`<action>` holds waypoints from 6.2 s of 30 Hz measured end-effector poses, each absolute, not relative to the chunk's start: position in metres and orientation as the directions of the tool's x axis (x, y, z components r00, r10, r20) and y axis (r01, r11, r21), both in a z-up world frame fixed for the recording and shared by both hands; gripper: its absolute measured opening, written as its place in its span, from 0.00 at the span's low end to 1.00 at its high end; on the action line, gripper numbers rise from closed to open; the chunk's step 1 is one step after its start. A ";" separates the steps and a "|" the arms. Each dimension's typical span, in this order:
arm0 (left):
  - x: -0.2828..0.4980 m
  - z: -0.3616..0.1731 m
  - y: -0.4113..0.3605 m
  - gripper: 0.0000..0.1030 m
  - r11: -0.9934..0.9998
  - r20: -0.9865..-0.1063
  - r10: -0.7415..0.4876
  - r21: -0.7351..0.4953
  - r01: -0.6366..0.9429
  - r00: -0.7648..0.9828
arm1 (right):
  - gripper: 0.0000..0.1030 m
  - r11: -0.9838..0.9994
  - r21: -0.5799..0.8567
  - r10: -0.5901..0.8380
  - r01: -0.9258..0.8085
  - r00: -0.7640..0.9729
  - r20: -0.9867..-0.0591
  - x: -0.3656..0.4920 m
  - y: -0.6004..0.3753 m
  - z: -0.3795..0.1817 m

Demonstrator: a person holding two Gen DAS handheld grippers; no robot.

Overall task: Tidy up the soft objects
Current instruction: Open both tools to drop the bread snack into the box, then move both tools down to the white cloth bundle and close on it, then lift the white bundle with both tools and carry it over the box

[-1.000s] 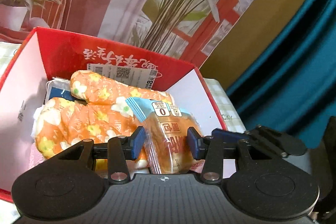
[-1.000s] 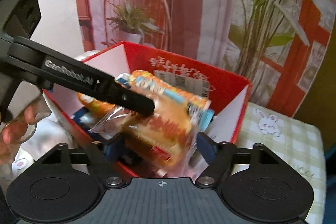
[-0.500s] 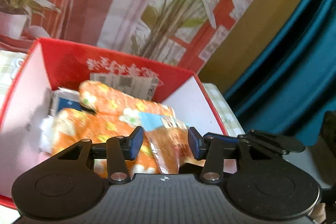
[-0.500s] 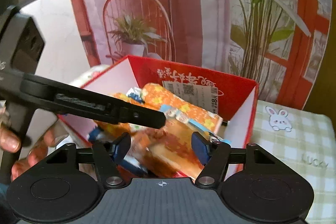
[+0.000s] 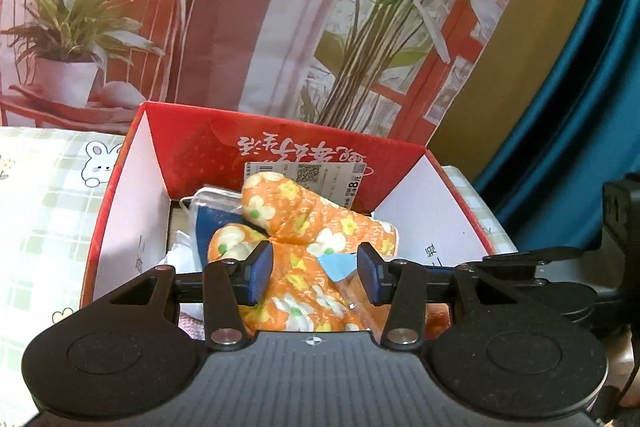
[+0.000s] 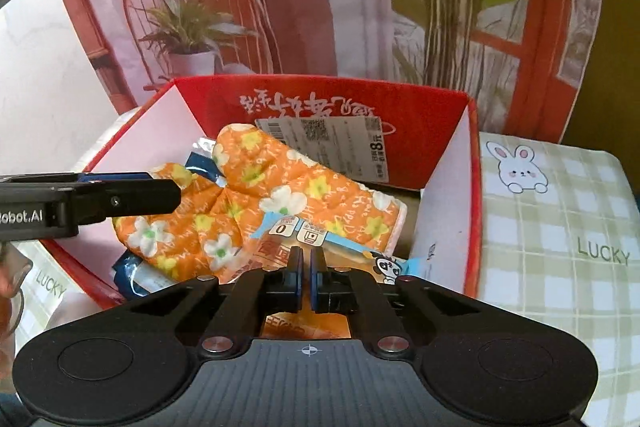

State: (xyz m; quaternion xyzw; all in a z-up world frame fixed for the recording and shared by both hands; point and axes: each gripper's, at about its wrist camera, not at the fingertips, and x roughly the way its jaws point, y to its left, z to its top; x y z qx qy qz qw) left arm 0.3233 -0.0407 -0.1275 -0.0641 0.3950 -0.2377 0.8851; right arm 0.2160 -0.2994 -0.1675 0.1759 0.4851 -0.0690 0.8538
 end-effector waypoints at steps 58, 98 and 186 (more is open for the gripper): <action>0.188 -0.173 0.018 0.73 0.942 -0.680 -0.315 -0.136 0.308 0.662 | 0.99 0.941 0.198 -0.110 0.273 0.802 -0.587 0.075 -0.191 -0.205; 0.177 -0.228 0.030 0.69 0.928 -0.707 -0.364 -0.216 0.304 0.606 | 0.36 0.954 0.251 0.068 0.164 0.697 -0.714 0.097 -0.188 -0.245; 0.387 -0.167 -0.065 0.33 0.901 -0.817 -0.260 -0.013 0.434 0.515 | 0.21 0.974 0.164 0.089 0.154 0.403 -0.911 0.305 -0.309 -0.207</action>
